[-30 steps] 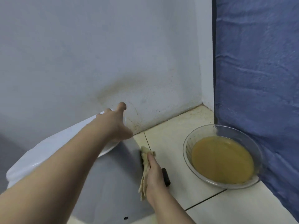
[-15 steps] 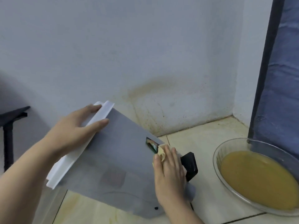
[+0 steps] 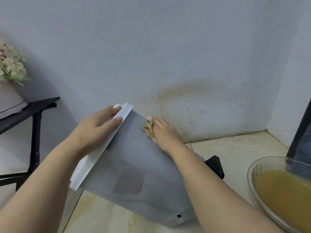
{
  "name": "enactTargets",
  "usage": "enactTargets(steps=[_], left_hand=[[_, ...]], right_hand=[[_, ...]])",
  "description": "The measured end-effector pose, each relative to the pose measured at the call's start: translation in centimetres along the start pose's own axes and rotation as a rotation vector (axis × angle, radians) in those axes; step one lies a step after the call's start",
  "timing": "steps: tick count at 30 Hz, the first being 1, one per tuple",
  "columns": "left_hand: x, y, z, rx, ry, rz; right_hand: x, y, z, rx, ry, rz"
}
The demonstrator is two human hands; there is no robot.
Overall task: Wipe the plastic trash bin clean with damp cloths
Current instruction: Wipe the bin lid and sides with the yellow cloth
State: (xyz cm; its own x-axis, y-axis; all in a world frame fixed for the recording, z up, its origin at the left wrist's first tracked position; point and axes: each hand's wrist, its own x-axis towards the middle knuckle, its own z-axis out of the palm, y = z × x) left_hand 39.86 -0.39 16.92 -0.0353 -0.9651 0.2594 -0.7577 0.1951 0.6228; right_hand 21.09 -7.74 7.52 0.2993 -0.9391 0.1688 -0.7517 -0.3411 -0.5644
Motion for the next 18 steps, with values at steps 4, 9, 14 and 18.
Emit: enactTargets(steps=[4,9,14,18], left_hand=[[0.1,0.2,0.3,0.071,0.003,0.019],[0.4,0.1,0.2,0.048,-0.042,0.015],[0.6,0.0,0.3,-0.01,-0.044,0.017],[0.4,0.8,0.8,-0.01,-0.066,0.026]], right_hand=[[-3.3,-3.0,2.3,0.034,0.217,-0.185],[-10.0,2.7,1.4,-0.095,0.041,-0.517],[-10.3,8.4,-1.5,0.041,-0.082,-0.228],[-8.5,9.3,-4.5,0.15,0.091,-0.073]])
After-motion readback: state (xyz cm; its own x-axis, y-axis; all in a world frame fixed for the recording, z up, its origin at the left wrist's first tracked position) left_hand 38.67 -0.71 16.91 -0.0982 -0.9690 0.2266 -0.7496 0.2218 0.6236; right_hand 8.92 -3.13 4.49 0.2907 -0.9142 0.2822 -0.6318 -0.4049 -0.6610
